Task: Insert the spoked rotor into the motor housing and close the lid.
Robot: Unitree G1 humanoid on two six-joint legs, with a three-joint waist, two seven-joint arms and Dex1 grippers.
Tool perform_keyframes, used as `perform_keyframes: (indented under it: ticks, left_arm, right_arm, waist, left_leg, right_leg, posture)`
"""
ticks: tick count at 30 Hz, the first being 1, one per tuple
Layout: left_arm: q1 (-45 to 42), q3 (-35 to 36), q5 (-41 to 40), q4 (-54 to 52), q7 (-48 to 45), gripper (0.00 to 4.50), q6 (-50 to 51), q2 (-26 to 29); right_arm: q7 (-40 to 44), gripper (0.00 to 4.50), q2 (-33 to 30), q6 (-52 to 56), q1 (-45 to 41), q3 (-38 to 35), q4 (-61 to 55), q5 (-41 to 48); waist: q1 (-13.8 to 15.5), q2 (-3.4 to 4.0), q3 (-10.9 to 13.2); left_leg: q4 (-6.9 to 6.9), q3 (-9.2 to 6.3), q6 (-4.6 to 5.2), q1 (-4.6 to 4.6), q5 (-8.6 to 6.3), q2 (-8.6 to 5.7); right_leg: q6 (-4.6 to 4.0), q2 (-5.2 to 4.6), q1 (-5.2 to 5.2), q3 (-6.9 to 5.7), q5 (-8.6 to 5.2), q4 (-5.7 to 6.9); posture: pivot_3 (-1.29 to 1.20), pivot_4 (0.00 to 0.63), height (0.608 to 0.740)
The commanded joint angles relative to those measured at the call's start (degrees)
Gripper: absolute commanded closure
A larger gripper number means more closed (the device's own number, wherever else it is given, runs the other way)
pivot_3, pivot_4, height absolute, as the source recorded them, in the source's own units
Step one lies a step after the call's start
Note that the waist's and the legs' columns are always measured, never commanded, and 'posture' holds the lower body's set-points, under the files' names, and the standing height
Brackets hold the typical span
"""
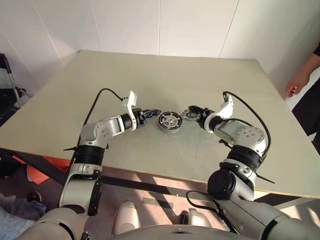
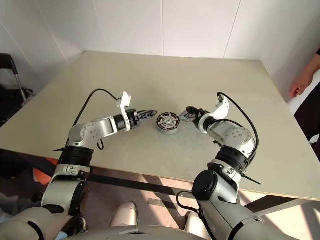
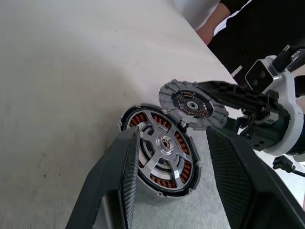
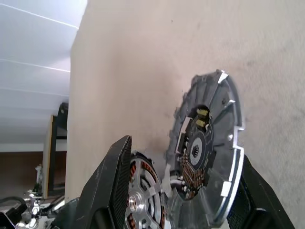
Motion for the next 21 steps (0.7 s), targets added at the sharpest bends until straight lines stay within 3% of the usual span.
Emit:
perform_keyframes:
  ticks: [1, 5, 14, 21]
  left_arm:
    - [-0.7, 0.8, -0.3, -2.3, 0.2, 2.15, -0.1, 0.2]
    - [-1.0, 1.5, -0.1, -1.4, 0.5, 2.15, -0.5, 0.7]
    - [-0.6, 2.4, 0.5, -0.1, 0.6, 2.15, -1.1, 1.2]
    - [-0.9, 3.9, 1.2, 1.4, 1.0, 2.15, -2.4, 2.0]
  right_arm:
    - [2.3, 1.54, -0.7, -1.4, -1.3, 4.0, -0.5, 3.6]
    - [2.2, 1.54, -1.1, -0.7, -1.2, 5.8, -1.6, 5.9]
    - [5.6, 1.54, -0.7, 5.7, 1.0, 17.1, -13.2, 11.3]
    - [6.1, 1.54, -1.1, 8.3, 3.2, 23.1, -13.4, 11.3]
  waist:
    - [0.0, 0.0, 0.0]
    - [0.0, 0.0, 0.0]
    - [0.0, 0.0, 0.0]
    - [0.0, 0.0, 0.0]
  left_leg:
    - [0.0, 0.0, 0.0, 0.0, 0.0, 0.0]
    - [-0.01, 0.0, 0.01, -0.01, 0.0, 0.01]
    - [-0.05, -0.01, 0.02, -0.02, -0.01, 0.03]
    - [-0.06, -0.02, 0.02, -0.02, -0.01, 0.04]
  right_leg:
    - [0.0, 0.01, -0.01, 0.0, 0.0, 0.0]
    - [-0.01, 0.02, 0.0, 0.0, 0.0, -0.03]
    - [-0.01, 0.06, 0.0, -0.01, 0.01, -0.11]
    - [0.0, 0.06, 0.01, -0.01, 0.0, -0.14]
  posture:
    - [0.0, 0.0, 0.74]
    - [0.0, 0.0, 0.74]
    - [0.0, 0.0, 0.74]
    - [0.0, 0.0, 0.74]
